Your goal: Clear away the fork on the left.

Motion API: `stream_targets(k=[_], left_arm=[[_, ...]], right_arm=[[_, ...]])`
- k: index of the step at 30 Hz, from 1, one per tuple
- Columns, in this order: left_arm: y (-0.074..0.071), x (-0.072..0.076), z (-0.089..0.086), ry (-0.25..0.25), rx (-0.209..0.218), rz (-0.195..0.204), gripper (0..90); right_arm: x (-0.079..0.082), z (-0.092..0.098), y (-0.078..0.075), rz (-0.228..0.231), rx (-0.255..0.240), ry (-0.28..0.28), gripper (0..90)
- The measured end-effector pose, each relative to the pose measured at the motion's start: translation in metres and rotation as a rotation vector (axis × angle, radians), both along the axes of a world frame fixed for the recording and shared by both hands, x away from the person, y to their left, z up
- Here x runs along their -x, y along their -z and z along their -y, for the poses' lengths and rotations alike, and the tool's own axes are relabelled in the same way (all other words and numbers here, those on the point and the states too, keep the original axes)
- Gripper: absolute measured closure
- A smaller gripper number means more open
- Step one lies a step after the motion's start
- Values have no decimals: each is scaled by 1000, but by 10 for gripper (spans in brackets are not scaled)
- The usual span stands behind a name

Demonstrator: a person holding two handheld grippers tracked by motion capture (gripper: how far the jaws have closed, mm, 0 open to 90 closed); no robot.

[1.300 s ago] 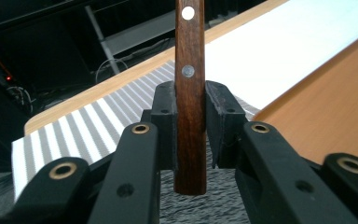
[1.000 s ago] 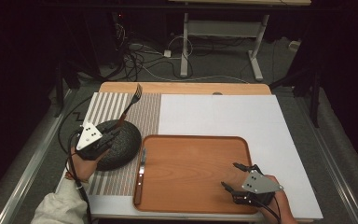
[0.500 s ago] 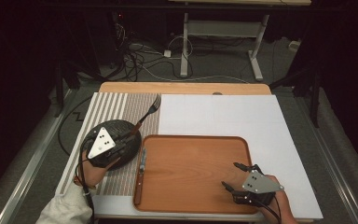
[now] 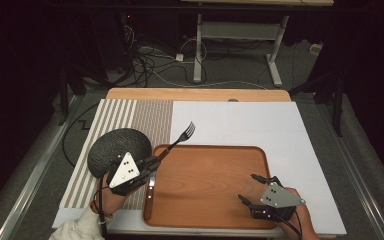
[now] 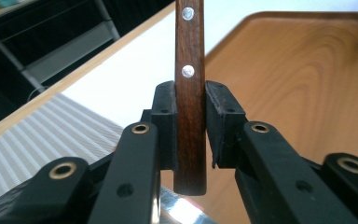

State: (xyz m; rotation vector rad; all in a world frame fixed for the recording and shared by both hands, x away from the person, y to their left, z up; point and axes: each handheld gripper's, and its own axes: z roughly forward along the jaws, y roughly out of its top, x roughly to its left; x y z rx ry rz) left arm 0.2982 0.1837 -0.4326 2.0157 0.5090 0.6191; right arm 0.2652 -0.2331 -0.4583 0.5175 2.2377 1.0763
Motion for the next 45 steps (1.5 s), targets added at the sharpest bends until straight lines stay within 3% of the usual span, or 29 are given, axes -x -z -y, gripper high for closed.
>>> stream_targets(k=[1, 11, 18, 27, 32, 45], left_arm=[[0, 1, 2, 8, -10, 11, 732], [9, 13, 25, 106, -29, -53, 732], [15, 18, 37, 145, -86, -111, 731], [25, 25, 49, 155, -176, -191, 729], [28, 26, 52, 166, -187, -237, 729], [31, 35, 56, 190, -198, -291, 724]], right_arm=[[0, 0, 0, 1, 2, 0, 291], [-1, 2, 0, 1, -5, 13, 291], [-1, 2, 0, 4, -2, 12, 291], [-2, 3, 0, 4, 0, 13, 292], [-1, 3, 0, 3, 2, 13, 292], [-2, 3, 0, -1, 3, 13, 293]])
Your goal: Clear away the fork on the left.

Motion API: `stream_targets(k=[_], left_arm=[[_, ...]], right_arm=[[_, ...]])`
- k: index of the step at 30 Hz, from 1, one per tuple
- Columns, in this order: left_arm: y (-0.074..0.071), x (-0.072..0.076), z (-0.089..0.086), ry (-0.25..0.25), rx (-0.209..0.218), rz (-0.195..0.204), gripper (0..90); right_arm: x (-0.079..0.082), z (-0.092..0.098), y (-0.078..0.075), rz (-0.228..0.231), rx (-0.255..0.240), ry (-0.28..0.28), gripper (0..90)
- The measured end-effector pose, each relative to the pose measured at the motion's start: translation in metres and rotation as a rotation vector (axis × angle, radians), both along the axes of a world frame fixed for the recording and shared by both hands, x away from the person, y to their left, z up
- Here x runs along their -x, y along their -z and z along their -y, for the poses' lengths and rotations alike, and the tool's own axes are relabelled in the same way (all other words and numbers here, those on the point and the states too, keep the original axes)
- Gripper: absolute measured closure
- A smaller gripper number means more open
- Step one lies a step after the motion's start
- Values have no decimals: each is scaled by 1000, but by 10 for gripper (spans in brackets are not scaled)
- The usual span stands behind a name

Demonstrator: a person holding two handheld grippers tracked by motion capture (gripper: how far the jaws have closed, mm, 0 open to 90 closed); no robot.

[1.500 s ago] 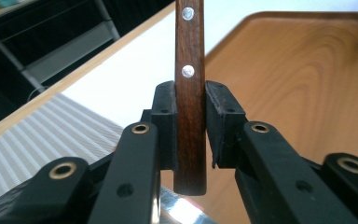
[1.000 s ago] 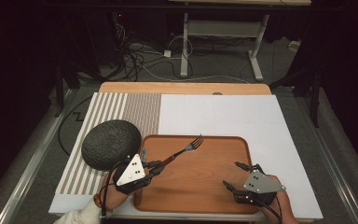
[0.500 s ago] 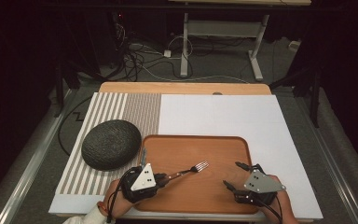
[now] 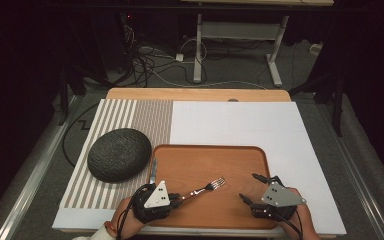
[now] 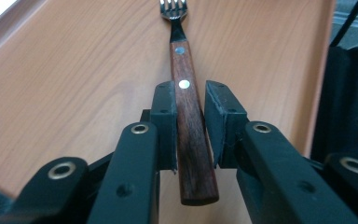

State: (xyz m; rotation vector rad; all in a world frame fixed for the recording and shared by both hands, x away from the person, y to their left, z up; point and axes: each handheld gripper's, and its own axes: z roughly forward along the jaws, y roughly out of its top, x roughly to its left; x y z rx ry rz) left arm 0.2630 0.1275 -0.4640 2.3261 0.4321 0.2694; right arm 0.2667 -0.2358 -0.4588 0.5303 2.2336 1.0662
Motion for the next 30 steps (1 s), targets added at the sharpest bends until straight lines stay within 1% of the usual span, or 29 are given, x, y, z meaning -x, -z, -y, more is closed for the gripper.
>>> stream_targets(k=[3, 4, 6, 10, 12, 13, 14, 15, 16, 17, 18, 19, 21, 22, 23, 25, 26, 28, 30], left_arm=[[0, 3, 2, 19, 4, -8, 722], [0, 3, 2, 32, -9, -10, 721], [1, 3, 4, 33, -14, -7, 718], [-1, 3, 4, 32, 7, -9, 714], [-4, 3, 5, 48, 15, -2, 718], [-5, 2, 7, 59, 23, -3, 748], [-6, 1, 9, 75, 32, -2, 798], [-8, -1, 12, 97, 29, 11, 839], [-10, -4, 18, 140, 40, 20, 871], [-12, -4, 20, 152, 32, 21, 872], [-14, -5, 23, 153, 24, 47, 872], [-16, -7, 27, 155, 27, 61, 872], [-18, -11, 33, 181, 33, 64, 872], [-18, -12, 37, 183, 30, 74, 872], [-19, -15, 40, 190, 31, 75, 872], [-19, -20, 47, 209, 46, 63, 872], [-18, -23, 51, 212, 47, 59, 872], [-17, -27, 58, 229, 30, 61, 872], [-15, -31, 64, 239, 25, 59, 871]], right_arm=[[0, 0, 0, 1, -1, 3, 293], [0, 0, 0, 0, -4, 4, 293], [0, 0, 0, 3, 0, 1, 293], [0, 0, 0, 0, -1, 0, 293], [0, -1, 0, 1, -2, 0, 293], [0, -1, 0, 2, -3, 2, 293], [0, -1, 0, 5, -4, 5, 296], [0, -1, 0, 9, -6, 12, 299], [0, 0, -1, 14, -10, 13, 300], [0, 0, -1, 18, -11, 17, 302], [0, 0, -1, 20, -12, 19, 302], [1, 0, -1, 21, -14, 17, 303], [1, -1, -1, 16, -12, 18, 303], [0, -1, -1, 12, -13, 17, 303], [0, -1, 0, 13, -11, 19, 304], [0, -1, 0, 17, -12, 26, 304], [0, 0, 0, 16, -15, 28, 304], [-1, 0, 0, 19, -21, 30, 304], [0, 1, 0, 19, -27, 34, 305]])
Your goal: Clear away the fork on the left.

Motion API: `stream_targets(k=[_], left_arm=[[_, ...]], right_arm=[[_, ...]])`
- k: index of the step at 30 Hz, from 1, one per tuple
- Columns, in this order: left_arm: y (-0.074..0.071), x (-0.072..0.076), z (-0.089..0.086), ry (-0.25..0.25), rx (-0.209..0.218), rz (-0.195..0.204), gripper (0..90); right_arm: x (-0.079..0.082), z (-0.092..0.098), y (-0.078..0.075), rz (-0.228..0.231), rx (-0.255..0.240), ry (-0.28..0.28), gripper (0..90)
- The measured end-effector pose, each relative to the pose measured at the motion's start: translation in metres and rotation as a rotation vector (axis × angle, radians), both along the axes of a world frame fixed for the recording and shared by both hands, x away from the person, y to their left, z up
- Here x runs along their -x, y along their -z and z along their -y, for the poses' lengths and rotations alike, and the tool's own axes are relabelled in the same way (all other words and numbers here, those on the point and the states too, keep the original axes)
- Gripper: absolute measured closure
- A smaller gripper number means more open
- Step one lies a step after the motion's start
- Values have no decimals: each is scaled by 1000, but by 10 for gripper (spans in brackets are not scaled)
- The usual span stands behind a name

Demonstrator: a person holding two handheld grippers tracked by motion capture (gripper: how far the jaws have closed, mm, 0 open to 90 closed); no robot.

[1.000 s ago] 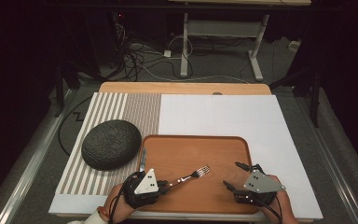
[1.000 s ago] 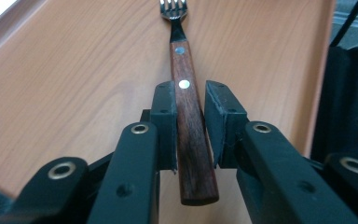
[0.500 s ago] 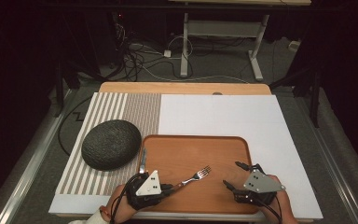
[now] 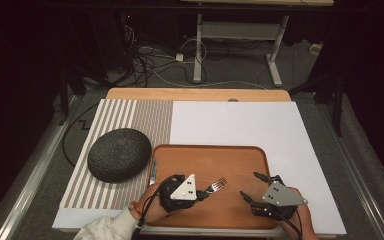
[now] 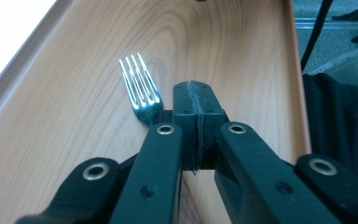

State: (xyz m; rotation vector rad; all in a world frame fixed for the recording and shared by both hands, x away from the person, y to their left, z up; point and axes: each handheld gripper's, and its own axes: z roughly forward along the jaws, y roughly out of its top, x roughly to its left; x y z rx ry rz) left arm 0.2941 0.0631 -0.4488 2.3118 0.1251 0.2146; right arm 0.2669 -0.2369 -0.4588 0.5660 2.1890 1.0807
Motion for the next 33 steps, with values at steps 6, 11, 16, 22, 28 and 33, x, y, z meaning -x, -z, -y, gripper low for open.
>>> stream_targets(k=[6, 11, 16, 22, 28, 33], left_arm=[[8, -6, 18, 39, -84, 35, 870], [13, -9, 29, 55, -121, 40, 870], [18, -11, 40, 58, -168, 62, 869], [22, -16, 46, 55, -208, 78, 853], [21, -20, 38, 30, -211, 71, 856], [22, -22, 27, 12, -215, 71, 856]], right_arm=[[-1, 0, 2, -11, 6, -2, 305], [-1, 0, 3, -20, 7, -3, 304], [-1, -1, 3, -20, 14, -9, 305], [-1, 0, 3, -21, 13, -10, 305], [-1, 1, 3, -23, 14, -8, 305], [-1, 0, 3, -22, 15, -9, 304]])
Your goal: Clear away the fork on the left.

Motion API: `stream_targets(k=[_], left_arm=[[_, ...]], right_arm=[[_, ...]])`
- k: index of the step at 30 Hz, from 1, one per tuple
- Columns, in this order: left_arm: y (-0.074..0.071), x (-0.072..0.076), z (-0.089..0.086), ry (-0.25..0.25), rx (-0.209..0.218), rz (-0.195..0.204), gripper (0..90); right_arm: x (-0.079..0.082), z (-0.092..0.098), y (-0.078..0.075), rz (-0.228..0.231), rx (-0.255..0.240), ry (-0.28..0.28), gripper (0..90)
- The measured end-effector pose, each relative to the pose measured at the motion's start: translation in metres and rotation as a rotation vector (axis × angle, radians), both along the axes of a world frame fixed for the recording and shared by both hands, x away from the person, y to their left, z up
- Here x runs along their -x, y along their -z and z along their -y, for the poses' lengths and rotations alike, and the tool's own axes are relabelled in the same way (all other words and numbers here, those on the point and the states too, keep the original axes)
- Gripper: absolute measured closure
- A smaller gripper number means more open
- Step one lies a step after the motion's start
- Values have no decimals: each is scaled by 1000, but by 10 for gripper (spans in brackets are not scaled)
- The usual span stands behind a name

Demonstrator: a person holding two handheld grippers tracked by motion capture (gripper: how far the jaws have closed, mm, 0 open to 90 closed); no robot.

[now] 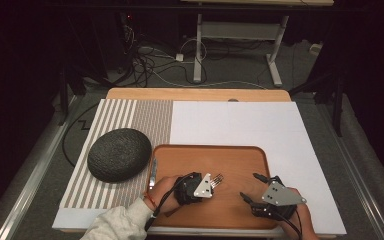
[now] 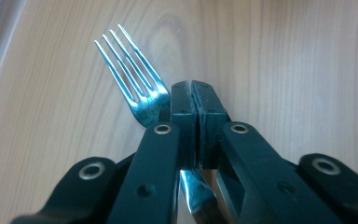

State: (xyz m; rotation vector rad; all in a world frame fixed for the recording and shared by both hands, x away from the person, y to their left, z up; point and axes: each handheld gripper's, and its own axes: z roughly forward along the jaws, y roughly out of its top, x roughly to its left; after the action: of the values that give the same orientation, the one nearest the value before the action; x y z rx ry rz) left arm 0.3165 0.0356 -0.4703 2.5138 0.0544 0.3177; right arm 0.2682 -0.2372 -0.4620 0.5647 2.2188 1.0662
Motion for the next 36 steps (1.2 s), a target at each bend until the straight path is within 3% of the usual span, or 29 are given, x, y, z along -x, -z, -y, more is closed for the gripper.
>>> stream_targets(k=[19, 36], left_arm=[[-1, -6, -43, -90, -24, 7, 856], [1, 0, -81, -170, -6, -6, 855]], right_arm=[[0, 0, 0, -2, 6, -1, 304], [0, -1, 0, -7, 7, -5, 303]])
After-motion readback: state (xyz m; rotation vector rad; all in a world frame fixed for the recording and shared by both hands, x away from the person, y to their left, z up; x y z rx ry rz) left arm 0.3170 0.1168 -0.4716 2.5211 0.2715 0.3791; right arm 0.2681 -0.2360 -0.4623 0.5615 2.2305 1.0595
